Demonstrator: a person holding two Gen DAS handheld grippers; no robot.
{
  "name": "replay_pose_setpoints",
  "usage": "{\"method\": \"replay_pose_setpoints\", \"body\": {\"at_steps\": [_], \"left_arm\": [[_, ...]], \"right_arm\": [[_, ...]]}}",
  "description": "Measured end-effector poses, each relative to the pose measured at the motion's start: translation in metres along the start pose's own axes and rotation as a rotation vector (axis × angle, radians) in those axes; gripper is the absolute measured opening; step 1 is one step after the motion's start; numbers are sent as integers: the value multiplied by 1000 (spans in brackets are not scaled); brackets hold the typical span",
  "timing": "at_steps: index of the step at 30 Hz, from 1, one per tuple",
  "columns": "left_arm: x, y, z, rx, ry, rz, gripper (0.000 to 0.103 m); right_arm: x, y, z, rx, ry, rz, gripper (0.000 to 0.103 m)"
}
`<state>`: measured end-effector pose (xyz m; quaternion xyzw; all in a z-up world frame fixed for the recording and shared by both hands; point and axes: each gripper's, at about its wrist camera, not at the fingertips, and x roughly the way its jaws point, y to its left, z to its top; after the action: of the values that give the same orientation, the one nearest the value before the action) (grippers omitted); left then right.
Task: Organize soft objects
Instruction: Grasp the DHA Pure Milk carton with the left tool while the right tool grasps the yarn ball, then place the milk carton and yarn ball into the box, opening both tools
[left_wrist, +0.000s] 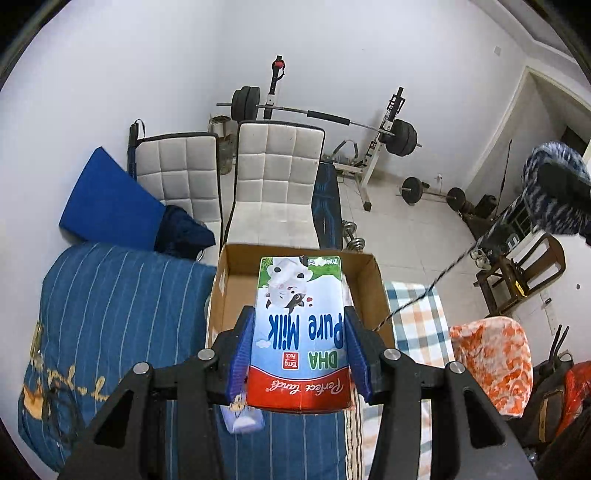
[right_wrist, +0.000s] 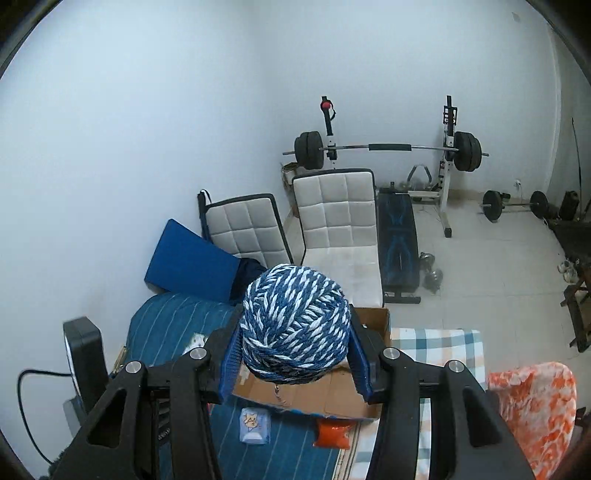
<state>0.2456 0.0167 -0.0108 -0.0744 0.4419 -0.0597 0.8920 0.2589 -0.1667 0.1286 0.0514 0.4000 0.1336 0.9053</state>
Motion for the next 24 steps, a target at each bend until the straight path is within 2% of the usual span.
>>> {"method": "replay_pose_setpoints", "body": {"at_steps": [4, 10, 16, 20, 24], "left_arm": [[20, 5, 18, 8, 10, 8, 43], [71, 15, 26, -9, 74, 7, 43], [147, 27, 18, -19, 183, 23, 43], [202, 36, 7, -53, 278, 26, 43], [257, 45, 1, -76, 363, 40, 43]], "right_arm": [[27, -12, 6, 15, 54, -31, 52], [106, -48, -19, 72, 194, -76, 52], [203, -87, -69, 162, 384, -97, 52], [289, -105, -109, 180, 542, -168, 52], [354, -121, -149, 201, 679, -222, 52]]}}
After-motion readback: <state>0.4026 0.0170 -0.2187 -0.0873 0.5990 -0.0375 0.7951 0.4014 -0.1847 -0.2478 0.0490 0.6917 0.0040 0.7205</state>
